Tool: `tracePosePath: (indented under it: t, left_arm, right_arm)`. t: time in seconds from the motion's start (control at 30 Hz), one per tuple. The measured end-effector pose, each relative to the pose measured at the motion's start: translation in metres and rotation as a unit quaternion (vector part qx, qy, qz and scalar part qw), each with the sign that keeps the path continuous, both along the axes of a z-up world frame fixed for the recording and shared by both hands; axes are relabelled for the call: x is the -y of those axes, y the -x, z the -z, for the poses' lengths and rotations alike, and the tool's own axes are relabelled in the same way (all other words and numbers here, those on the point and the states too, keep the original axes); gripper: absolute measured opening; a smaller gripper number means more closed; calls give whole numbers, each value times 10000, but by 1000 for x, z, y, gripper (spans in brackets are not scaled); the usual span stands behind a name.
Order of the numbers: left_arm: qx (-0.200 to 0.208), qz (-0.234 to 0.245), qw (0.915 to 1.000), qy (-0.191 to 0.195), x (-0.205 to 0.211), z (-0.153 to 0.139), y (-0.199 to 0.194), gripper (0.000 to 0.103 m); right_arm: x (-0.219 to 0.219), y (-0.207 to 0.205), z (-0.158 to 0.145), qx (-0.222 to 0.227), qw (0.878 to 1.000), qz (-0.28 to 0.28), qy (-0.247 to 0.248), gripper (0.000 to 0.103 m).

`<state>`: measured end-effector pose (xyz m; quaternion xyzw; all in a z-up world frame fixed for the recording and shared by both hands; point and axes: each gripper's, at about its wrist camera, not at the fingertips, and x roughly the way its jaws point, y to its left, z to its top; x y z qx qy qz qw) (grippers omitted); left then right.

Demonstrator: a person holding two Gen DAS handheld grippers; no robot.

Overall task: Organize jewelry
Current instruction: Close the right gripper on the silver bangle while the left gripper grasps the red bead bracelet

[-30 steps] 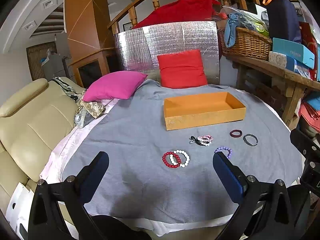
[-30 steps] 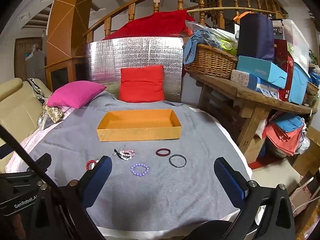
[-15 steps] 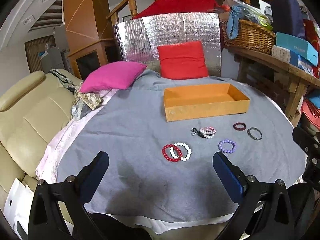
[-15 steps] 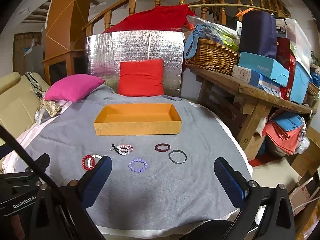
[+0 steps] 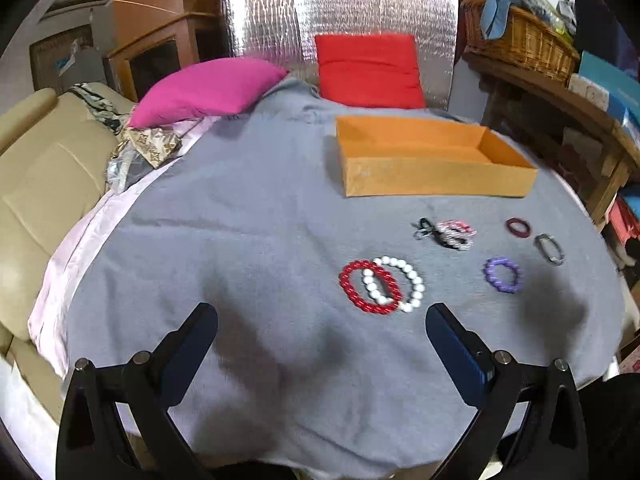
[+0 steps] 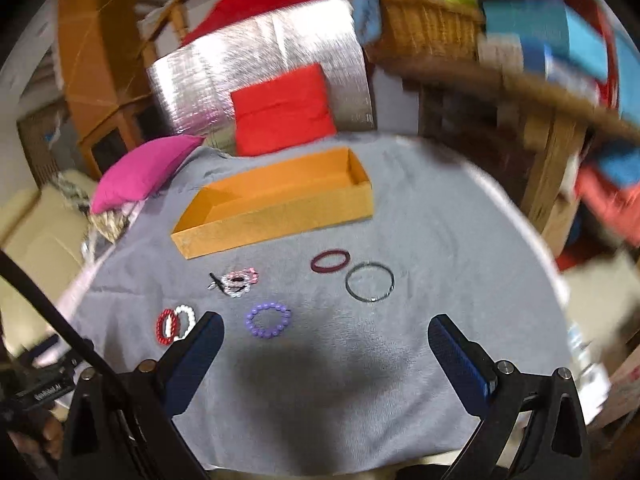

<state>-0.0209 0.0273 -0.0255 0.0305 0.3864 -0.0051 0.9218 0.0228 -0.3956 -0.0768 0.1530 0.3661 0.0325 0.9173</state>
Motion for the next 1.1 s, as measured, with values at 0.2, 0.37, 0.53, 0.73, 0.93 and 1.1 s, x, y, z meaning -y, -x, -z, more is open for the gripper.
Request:
tracePosePath:
  t: [0.2,0.37,0.53,0.73,0.93,1.1]
  left_arm:
    - [-120,175,9997,105,0,24,-44,103]
    - [-139,218,9996,124,2,47,-63,103]
    - [-527,327,9975,340,5,59,-71,103]
    - [-848,411,9936,617,4,68,-81,103]
    - [-913,-11,9916,914,-16,72,-94,103]
    - [-953,-62,9898,1057,-18,75,-107,96]
  right_arm:
    - [35,-65,47,-719,9964,186,-411,99]
    - [20,-108,79,-1163,9932,-64,-57,93]
    - [6,-137,96,-1376,9893,-86,471,91]
    - [-2,-149,106,-1505,9851,-58,834,79]
    - [-10,-148,107,-1372,9852,-51,1021,67]
    - [-14,-141,107,-1340,9852,-23,1067,65]
